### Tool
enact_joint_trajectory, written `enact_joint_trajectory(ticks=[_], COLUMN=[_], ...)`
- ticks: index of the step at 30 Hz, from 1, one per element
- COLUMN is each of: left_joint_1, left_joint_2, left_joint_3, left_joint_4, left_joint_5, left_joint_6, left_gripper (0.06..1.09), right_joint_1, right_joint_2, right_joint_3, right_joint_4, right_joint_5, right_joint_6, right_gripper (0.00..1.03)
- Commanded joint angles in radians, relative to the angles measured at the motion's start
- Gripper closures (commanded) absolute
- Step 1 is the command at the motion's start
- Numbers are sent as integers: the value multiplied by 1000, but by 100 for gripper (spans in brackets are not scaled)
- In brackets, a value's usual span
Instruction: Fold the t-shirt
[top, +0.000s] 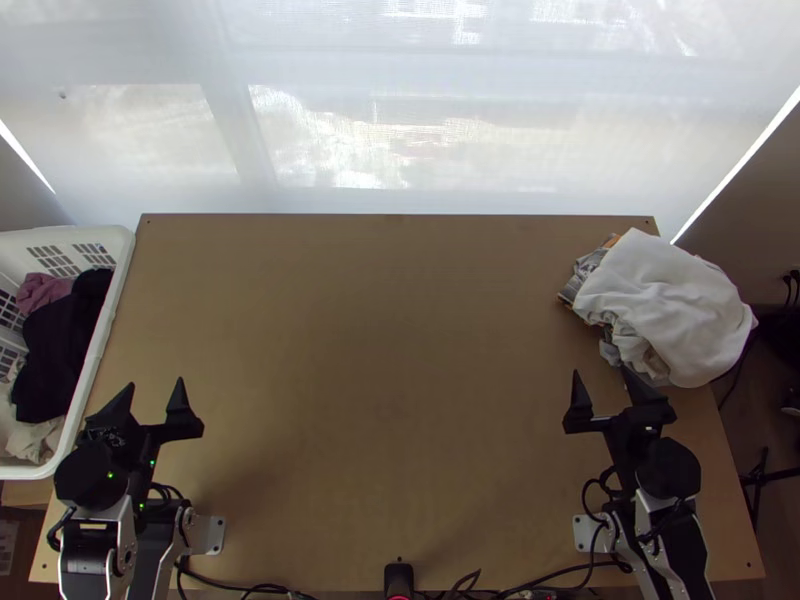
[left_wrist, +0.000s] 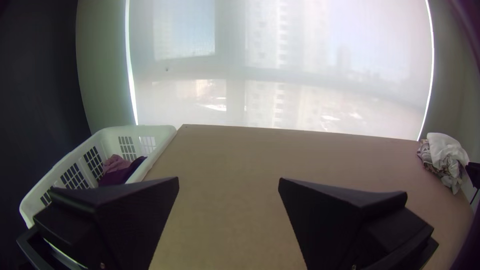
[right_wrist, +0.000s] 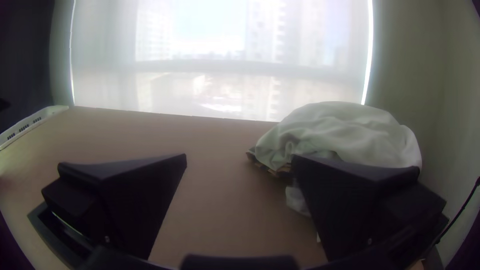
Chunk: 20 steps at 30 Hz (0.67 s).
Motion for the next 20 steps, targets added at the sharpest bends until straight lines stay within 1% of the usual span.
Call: enact_joint_trajectory(ticks=[1, 20], left_joint_1=[3, 3], left_joint_2=[-3, -3], left_joint_3=[-8, -22], left_joint_4=[-2, -2], left_joint_5=[-1, -1], left_joint_6=[-4, 2], left_gripper=[11, 11], right_joint_1=[-38, -38], right_joint_2=[-1, -1], right_joint_3=[-8, -8], right_joint_4=[-14, -15], right_joint_5=[-2, -2], right_joint_6=[19, 19], right_gripper=[5, 5])
